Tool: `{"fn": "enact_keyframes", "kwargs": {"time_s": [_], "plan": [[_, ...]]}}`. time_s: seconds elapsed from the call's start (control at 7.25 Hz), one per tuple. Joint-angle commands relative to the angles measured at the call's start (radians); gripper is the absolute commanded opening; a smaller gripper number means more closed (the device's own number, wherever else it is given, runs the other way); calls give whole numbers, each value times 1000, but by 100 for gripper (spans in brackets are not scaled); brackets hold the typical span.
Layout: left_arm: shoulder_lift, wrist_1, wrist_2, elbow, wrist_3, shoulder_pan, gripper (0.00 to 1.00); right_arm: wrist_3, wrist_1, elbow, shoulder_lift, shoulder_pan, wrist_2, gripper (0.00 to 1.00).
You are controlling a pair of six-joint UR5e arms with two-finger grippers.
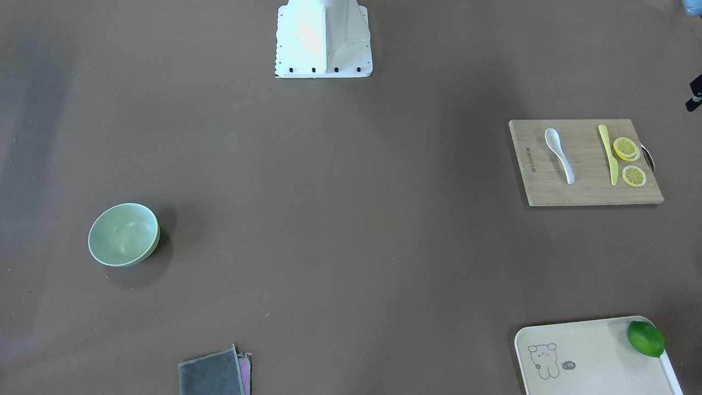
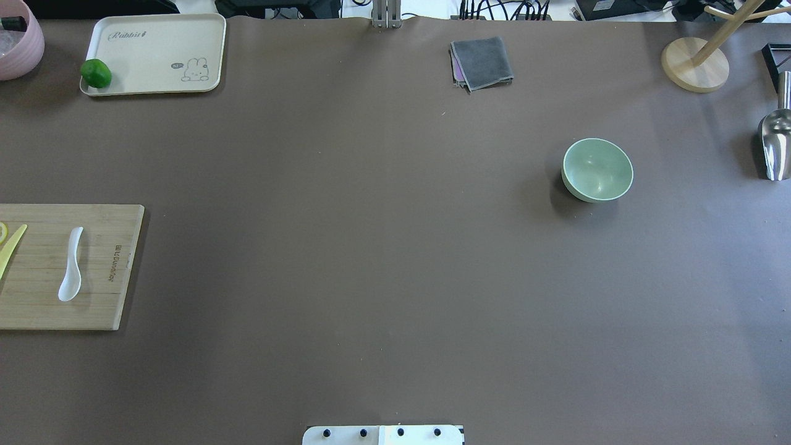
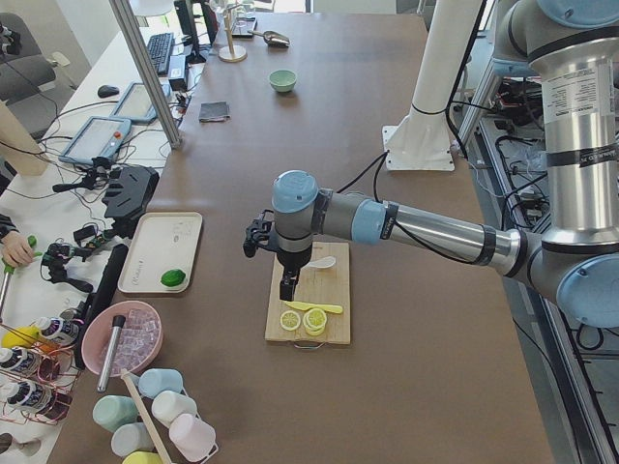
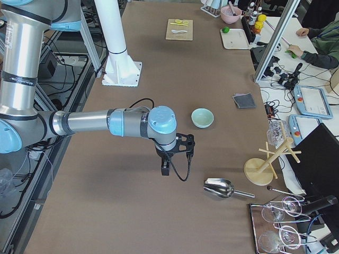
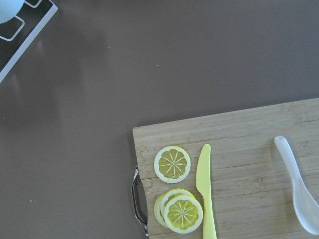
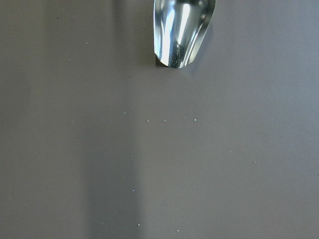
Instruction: Place spoon in bowl
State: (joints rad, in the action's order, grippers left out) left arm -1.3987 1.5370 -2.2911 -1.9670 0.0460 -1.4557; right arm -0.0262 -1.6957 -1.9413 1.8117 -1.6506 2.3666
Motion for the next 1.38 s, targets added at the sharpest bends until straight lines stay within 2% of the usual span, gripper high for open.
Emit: {"fn": "enact_keyframes", "kwargs": {"time_s": [0.0, 0.14, 0.69, 0.83, 0.97, 1.1, 1.24], "plan": [[6, 2, -1, -27, 0, -3, 98, -1, 2, -16, 0, 0, 6, 100], [4, 2, 4, -38, 0, -5, 98, -6, 4, -46, -2, 0, 8, 100], [-69, 14, 4, -21, 2, -15, 98, 14, 220, -77, -2, -21, 9, 100], [-144, 91, 9, 40, 6, -44, 98, 12, 282, -64, 6, -25, 9, 100], [-138, 141, 6, 49, 2, -57, 98, 23, 304, -68, 3, -25, 11, 100], [-140, 194, 7, 62, 5, -55, 98, 140, 310, -56, -14, -11, 14, 100], [-143, 295, 6, 109, 2, -55, 98, 316, 311, -61, -70, 53, 17, 100]]}}
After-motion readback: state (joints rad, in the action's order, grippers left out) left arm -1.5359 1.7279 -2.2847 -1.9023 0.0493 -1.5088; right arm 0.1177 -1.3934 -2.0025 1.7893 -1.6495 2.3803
